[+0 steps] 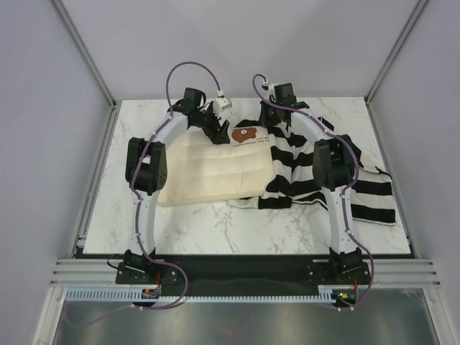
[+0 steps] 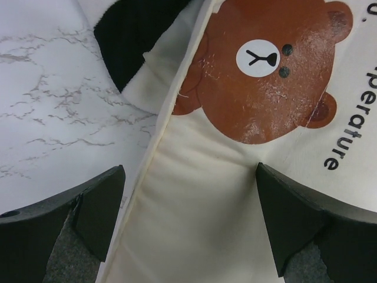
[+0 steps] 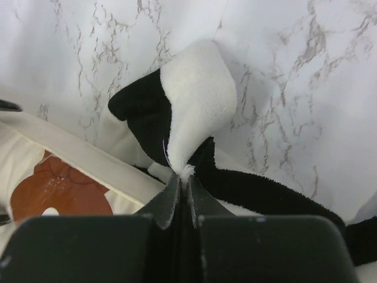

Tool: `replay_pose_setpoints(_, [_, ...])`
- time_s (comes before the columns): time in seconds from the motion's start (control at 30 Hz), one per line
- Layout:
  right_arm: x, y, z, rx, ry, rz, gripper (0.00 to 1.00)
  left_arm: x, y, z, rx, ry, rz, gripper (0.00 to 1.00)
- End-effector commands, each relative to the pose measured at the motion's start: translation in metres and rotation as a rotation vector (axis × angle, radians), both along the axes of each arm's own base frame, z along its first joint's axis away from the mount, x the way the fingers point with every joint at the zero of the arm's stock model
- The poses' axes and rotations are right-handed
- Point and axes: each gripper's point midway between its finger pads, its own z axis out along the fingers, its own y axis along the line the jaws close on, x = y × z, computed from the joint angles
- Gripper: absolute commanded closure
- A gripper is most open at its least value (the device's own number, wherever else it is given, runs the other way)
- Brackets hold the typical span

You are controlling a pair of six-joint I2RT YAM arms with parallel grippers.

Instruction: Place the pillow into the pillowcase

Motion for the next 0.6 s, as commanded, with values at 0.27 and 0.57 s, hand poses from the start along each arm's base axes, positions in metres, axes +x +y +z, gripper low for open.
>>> replay_pose_setpoints(0.27, [-0.050,0.054,0.119,0.269,-0.088,0.114,1.00,-0.027,-0.023,0.025,-0.098,-0.017,-0.229,0.47])
replay_pose_setpoints(0.57, [-0.078,0.090,0.147,0.362,-0.087,0.051,1.00,-0.075,-0.049,0.051,-0.205,0.130,-0.308,0.98])
